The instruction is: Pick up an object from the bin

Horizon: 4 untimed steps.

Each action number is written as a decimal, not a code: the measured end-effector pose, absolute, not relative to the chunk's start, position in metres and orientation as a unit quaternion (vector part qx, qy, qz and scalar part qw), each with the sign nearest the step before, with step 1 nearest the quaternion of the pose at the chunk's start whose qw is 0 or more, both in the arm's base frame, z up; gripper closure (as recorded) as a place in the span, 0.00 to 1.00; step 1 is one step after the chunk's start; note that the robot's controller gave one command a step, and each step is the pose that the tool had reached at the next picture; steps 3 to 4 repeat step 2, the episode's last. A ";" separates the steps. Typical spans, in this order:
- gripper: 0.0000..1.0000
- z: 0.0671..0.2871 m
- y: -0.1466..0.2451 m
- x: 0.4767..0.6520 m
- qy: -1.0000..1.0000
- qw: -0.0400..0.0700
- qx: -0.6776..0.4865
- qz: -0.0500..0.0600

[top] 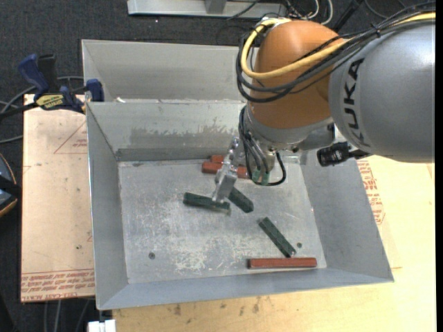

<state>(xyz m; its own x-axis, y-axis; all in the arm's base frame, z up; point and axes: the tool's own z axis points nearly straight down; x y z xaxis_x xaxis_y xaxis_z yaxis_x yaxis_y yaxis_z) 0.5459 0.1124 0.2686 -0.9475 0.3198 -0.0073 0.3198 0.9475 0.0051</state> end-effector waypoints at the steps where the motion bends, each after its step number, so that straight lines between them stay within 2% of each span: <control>1: 1.00 0.264 0.112 0.545 0.987 0.001 0.162 0.001; 2: 1.00 0.225 0.121 0.547 0.985 0.005 0.172 0.002; 4: 1.00 0.225 0.121 0.547 0.985 0.005 0.172 0.002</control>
Offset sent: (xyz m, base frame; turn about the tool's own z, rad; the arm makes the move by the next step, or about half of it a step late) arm 0.0003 0.0206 -0.1039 0.0467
